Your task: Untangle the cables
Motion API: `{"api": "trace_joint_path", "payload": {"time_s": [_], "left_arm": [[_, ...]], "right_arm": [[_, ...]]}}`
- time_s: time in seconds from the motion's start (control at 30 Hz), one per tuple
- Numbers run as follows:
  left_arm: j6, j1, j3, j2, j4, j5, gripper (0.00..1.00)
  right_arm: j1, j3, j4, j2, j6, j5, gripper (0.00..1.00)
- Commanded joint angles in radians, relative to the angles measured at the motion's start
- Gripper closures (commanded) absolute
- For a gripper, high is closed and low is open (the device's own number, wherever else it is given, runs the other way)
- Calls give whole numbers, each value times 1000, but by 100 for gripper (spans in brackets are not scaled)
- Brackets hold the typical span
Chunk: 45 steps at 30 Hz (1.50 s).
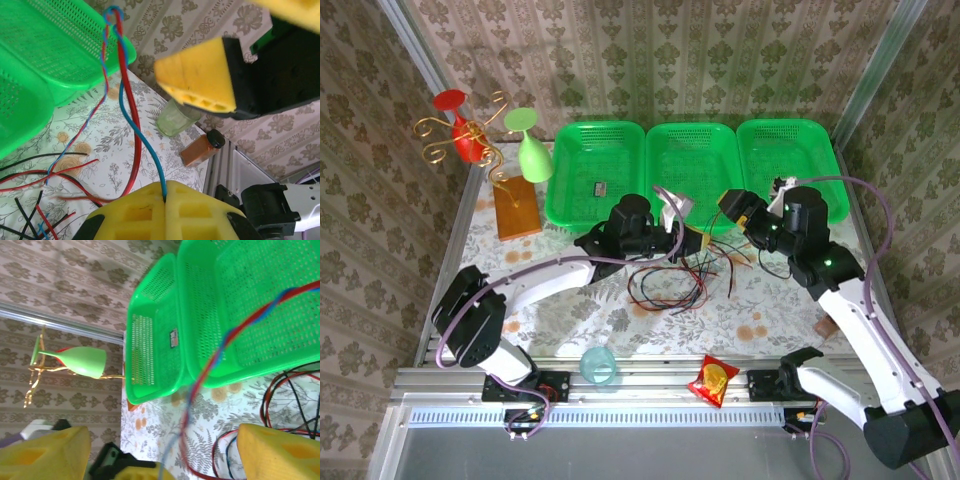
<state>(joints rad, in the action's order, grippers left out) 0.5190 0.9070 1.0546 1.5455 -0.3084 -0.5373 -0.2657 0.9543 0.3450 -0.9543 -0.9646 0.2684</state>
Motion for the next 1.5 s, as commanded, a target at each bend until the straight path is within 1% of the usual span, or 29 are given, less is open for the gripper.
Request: {"api": "trace_joint_path", "payload": {"time_s": [0.0,0.07,0.17,0.23,0.33,0.43,0.53,0.6,0.73,0.9,1.07,1.2,1.27,1.33,1.4,1.47], "left_arm": [[44,-6,22,-35,-16,-43,100],[53,-11,13,-38,-16,-43,100],[83,-22,-1,-45,-41,-51,100],[113,-32,-9,-51,-62,-58,100],[136,-42,-5,-59,-62,-68,100],[125,-49,-1,-66,-43,-74,100],[121,-57,-2,-67,-29,-83,100],[120,-60,-4,-69,-24,-87,100],[117,-61,-4,-68,-19,-93,100],[119,-61,-4,-70,-14,-96,100],[122,-62,-3,-66,-17,-99,100],[123,-60,5,-58,-13,-99,100],[109,-59,14,-60,9,-99,100],[101,-59,25,-70,55,-69,100],[105,-59,45,-66,73,-78,100],[122,-57,70,-57,78,-98,100]], "right_arm": [[12,-8,24,-5,52,80,19],[11,-28,-5,-1,46,96,19],[12,-61,-28,2,72,111,23],[12,-86,-34,13,134,117,26],[13,-132,-55,52,195,88,36],[14,-193,-123,98,211,90,42],[14,-211,-180,92,182,167,42],[14,-210,-225,63,137,232,42],[12,-212,-345,-13,31,340,45],[8,-215,-405,-29,15,328,51],[8,-216,-437,-63,14,350,56],[8,-234,-524,-85,-10,361,62],[9,-210,-496,-88,-8,369,63],[9,-197,-453,-72,10,349,63],[9,-215,-460,-48,15,330,63],[9,-233,-481,-34,15,326,69]]}}
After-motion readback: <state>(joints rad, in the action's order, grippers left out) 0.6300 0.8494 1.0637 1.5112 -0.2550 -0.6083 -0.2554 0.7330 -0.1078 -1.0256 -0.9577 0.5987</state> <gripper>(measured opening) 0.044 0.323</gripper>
